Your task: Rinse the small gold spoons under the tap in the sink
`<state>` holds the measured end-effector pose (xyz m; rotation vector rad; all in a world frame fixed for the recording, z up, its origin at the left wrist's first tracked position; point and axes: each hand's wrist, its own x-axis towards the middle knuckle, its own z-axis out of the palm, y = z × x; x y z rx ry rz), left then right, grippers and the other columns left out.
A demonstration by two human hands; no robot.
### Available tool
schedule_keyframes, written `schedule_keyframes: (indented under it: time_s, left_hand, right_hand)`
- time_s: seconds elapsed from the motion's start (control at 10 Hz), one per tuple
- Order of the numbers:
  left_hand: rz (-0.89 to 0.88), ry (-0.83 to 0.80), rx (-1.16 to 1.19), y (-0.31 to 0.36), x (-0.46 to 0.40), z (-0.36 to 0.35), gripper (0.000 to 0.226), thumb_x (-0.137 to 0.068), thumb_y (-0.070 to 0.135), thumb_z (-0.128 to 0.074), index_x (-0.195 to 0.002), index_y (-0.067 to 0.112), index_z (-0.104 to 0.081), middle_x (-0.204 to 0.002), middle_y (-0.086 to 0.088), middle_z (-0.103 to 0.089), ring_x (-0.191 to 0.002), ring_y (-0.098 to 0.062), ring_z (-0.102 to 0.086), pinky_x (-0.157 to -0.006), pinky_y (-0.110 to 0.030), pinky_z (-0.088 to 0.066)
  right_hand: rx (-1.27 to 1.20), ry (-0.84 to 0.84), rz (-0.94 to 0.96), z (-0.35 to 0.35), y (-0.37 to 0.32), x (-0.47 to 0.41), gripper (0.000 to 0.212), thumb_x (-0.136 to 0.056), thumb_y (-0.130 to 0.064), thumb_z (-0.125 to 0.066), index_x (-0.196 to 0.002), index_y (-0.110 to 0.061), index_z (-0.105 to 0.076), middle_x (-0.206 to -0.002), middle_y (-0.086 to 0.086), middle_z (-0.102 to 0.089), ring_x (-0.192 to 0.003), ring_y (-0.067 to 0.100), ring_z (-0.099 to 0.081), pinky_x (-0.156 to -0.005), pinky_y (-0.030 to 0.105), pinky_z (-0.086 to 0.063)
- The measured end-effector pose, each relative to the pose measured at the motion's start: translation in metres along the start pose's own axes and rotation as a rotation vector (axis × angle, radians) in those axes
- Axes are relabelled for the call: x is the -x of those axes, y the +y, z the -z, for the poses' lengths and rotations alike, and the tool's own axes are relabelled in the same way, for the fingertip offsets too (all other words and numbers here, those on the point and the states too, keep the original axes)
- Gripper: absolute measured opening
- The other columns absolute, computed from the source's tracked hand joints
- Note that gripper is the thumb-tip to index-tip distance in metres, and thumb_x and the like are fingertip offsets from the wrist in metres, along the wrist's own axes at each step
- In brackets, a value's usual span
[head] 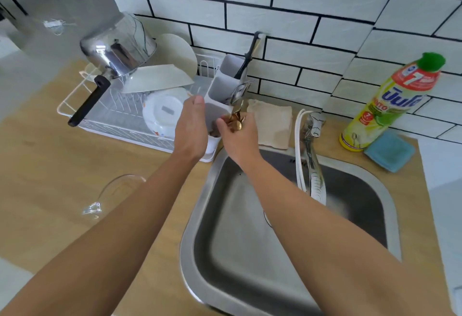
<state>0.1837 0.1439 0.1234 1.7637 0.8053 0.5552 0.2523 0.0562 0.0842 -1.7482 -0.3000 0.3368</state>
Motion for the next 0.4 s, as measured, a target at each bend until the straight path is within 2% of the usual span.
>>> schedule_keyframes:
  time_s: [0.1, 0.2, 0.3, 0.4]
  left_hand:
    - [-0.045, 0.017, -0.049, -0.004, -0.001, -0.002, 0.051, -0.095, 0.058, -0.022, -0.122, 0.028, -0.054, -0.103, 0.018, -0.058, -0.089, 0.025, -0.048, -0.07, -0.002, -0.034]
    - [-0.097, 0.021, -0.085, -0.006, 0.001, 0.0, 0.046, -0.103, 0.05, -0.024, -0.129, 0.024, -0.052, -0.111, 0.015, -0.056, -0.093, 0.022, -0.048, -0.073, 0.003, -0.032]
    - [-0.12, 0.006, -0.092, -0.006, 0.003, 0.002, 0.047, -0.105, 0.048, -0.024, -0.134, 0.023, -0.051, -0.12, 0.011, -0.056, -0.104, -0.001, -0.05, -0.077, 0.0, -0.032]
    - [-0.157, 0.017, -0.069, -0.001, 0.014, 0.006, 0.05, -0.104, 0.049, -0.024, -0.136, 0.021, -0.05, -0.122, 0.011, -0.056, -0.107, 0.0, -0.05, -0.08, 0.0, -0.03]
  right_hand:
    - [0.087, -0.01, 0.022, -0.003, -0.001, -0.002, 0.016, -0.091, -0.021, -0.076, -0.088, -0.027, -0.062, -0.115, 0.015, -0.059, -0.104, 0.023, -0.064, -0.1, 0.036, -0.05]
    - [0.099, -0.039, 0.01, -0.001, -0.001, -0.001, 0.033, -0.088, -0.03, -0.08, -0.115, -0.016, -0.068, -0.118, 0.009, -0.056, -0.11, 0.022, -0.062, -0.105, 0.039, -0.048]
    - [0.086, -0.048, 0.0, 0.003, -0.005, 0.004, 0.053, -0.083, -0.041, -0.084, -0.126, -0.017, -0.062, -0.121, 0.004, -0.058, -0.112, 0.018, -0.06, -0.102, 0.038, -0.05]
    - [0.014, -0.029, -0.024, 0.016, -0.011, 0.017, 0.063, -0.084, -0.052, -0.079, -0.136, -0.023, -0.056, -0.13, -0.003, -0.056, -0.104, 0.004, -0.061, -0.093, 0.028, -0.052]
